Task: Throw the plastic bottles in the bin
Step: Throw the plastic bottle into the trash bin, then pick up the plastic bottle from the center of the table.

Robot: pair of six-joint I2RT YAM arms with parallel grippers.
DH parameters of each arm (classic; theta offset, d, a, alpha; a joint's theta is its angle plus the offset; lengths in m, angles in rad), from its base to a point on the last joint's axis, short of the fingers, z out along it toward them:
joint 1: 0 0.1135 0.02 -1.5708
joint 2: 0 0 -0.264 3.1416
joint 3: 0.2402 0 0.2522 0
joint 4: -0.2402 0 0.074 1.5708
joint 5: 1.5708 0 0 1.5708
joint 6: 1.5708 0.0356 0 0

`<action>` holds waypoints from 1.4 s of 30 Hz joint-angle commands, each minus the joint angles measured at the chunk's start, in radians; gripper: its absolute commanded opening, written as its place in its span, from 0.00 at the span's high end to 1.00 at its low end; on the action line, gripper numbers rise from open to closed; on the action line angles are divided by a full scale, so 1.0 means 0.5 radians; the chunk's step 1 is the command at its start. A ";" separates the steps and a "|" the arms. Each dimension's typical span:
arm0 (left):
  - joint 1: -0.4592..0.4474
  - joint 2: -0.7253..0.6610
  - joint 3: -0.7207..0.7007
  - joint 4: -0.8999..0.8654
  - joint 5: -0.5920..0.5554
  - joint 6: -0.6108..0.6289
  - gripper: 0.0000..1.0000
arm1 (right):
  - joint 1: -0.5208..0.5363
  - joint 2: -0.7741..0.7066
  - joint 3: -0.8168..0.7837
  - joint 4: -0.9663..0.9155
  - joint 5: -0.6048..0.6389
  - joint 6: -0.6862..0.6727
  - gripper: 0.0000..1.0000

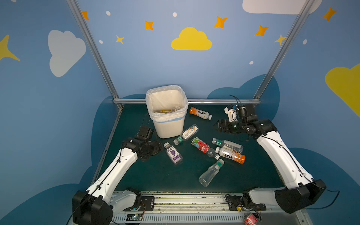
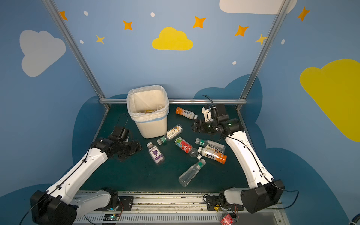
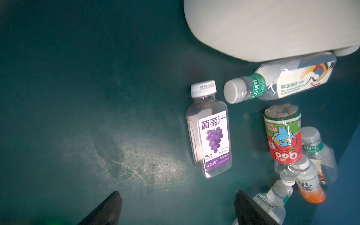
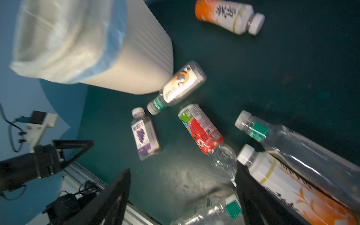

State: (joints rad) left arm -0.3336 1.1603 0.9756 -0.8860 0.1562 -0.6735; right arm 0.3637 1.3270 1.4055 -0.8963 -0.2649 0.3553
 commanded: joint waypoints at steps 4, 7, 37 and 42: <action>-0.117 0.077 -0.060 0.121 0.064 -0.093 0.09 | 0.011 -0.079 -0.095 -0.146 0.003 -0.070 0.19; -0.141 0.099 -0.128 0.163 0.078 -0.185 0.12 | 0.026 -0.084 -0.172 -0.092 -0.034 -0.016 0.19; -0.397 0.852 0.180 0.344 0.037 -0.420 0.10 | 0.232 0.453 0.077 -0.336 0.027 -0.319 0.17; -0.418 0.973 0.234 0.387 0.045 -0.445 0.09 | 0.166 0.463 0.076 -0.334 -0.023 -0.361 0.15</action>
State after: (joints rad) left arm -0.5381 1.6218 1.0664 -0.7025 0.1822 -0.8799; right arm 0.4641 1.5578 1.4223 -1.0294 -0.2676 0.2092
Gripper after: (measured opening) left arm 0.914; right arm 0.845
